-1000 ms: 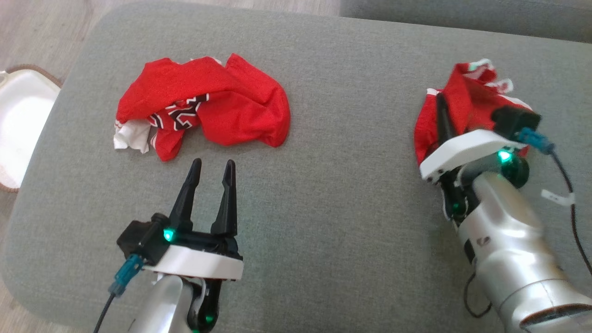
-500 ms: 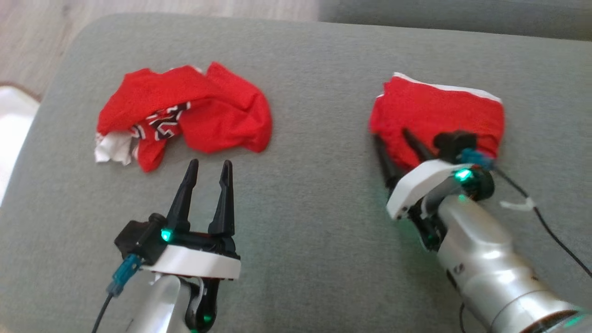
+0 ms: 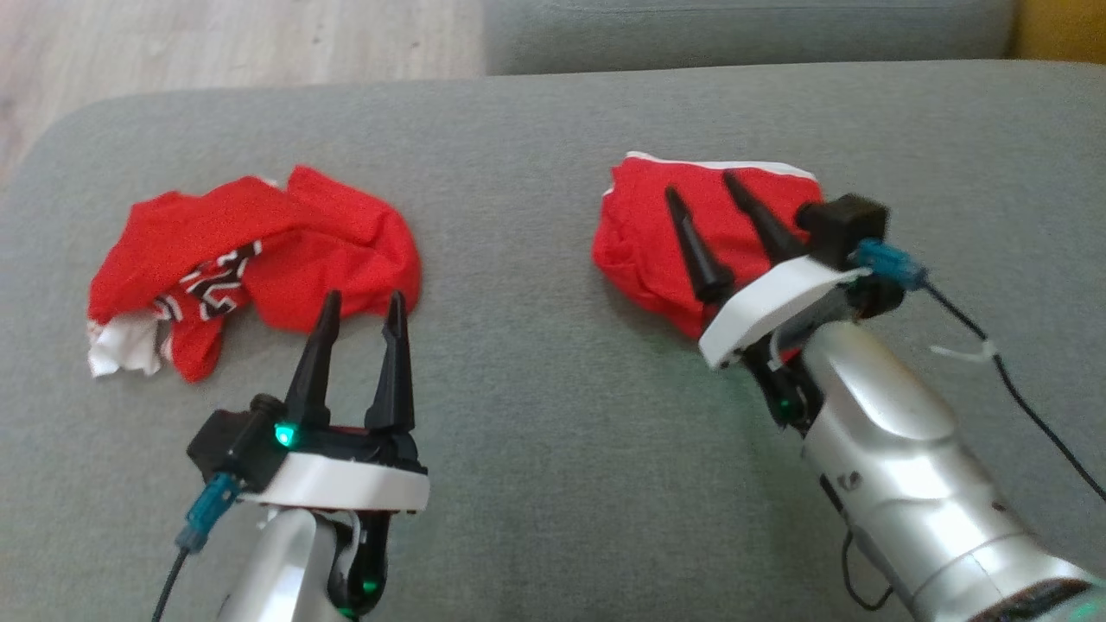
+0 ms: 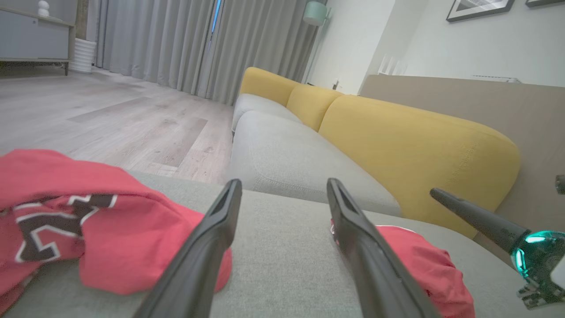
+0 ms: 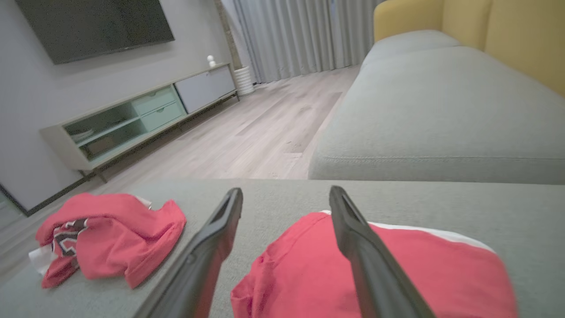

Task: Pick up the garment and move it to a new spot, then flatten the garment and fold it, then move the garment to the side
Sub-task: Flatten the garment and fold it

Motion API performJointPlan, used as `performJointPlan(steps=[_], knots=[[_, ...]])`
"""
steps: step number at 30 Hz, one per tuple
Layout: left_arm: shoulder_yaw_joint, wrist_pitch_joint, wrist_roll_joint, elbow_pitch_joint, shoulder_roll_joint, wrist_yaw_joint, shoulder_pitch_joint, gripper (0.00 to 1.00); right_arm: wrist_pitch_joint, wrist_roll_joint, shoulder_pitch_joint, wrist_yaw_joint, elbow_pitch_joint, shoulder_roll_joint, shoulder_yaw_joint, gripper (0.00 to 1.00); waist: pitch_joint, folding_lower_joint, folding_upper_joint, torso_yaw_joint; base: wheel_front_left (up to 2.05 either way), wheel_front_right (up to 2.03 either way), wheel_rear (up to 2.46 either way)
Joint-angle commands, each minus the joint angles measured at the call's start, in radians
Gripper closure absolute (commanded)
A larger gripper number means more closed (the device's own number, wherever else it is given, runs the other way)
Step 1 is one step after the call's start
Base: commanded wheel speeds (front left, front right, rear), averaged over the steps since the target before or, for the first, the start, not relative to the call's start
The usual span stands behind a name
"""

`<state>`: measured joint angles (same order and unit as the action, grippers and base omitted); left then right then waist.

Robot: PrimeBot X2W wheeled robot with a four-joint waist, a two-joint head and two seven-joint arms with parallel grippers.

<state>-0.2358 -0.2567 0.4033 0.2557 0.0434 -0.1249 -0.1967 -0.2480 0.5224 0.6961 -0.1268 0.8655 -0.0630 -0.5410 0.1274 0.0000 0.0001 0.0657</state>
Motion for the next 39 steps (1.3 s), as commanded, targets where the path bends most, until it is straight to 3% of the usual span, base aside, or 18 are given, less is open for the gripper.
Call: performJointPlan(steps=[1,6,7,15,23,35,36,37,39], knots=[[0.037,-0.005,-0.007,-0.036,0.007,-0.006,-0.038,0.00,-0.013,-0.017,-0.015,-0.004,-0.046,0.012,0.013,0.00,-0.007,0.0000,-0.0001,-0.019,0.00,0.00,0.00],[0.043,-0.005,-0.012,-0.057,0.007,-0.006,-0.045,0.00,-0.014,-0.128,-0.113,-0.004,-0.211,-0.009,0.177,0.00,-0.017,0.0000,-0.0001,-0.053,0.00,0.00,0.00],[0.046,-0.005,-0.015,-0.064,0.007,-0.006,-0.046,0.00,-0.014,-0.171,-0.165,-0.004,-0.282,-0.013,0.248,0.00,-0.020,0.0000,-0.0001,-0.066,0.00,0.00,0.00],[0.060,-0.005,-0.024,-0.086,0.007,-0.006,-0.037,0.00,-0.014,-0.304,-0.384,-0.004,-0.518,-0.007,0.463,0.00,-0.027,0.0000,-0.0001,-0.107,0.00,0.00,0.00],[0.065,-0.005,-0.040,-0.087,0.007,-0.006,-0.007,0.00,-0.014,-0.338,-0.510,-0.004,-0.609,0.010,0.513,0.00,-0.022,0.0000,-0.0001,-0.128,0.00,0.00,0.00],[0.037,-0.005,-0.039,-0.096,0.007,-0.006,-0.016,0.00,-0.014,-0.321,-0.487,-0.004,-0.631,0.013,0.498,0.00,0.000,0.0000,-0.0001,-0.096,0.00,0.00,0.00],[0.033,-0.005,-0.038,-0.098,0.007,-0.006,-0.017,0.00,-0.014,-0.323,-0.483,-0.004,-0.626,0.013,0.495,0.04,0.004,0.0000,-0.0001,-0.088,0.00,0.00,0.00],[0.030,-0.005,-0.036,-0.100,0.007,-0.006,-0.019,0.00,-0.014,-0.328,-0.475,-0.004,-0.624,0.013,0.494,1.00,0.009,0.0000,-0.0001,-0.080,0.00,0.00,0.00],[0.021,-0.005,-0.033,-0.104,0.007,-0.006,-0.022,0.00,-0.014,-0.349,-0.457,-0.004,-0.610,0.013,0.482,1.00,0.025,0.0000,-0.0001,-0.061,0.00,0.00,0.00]])
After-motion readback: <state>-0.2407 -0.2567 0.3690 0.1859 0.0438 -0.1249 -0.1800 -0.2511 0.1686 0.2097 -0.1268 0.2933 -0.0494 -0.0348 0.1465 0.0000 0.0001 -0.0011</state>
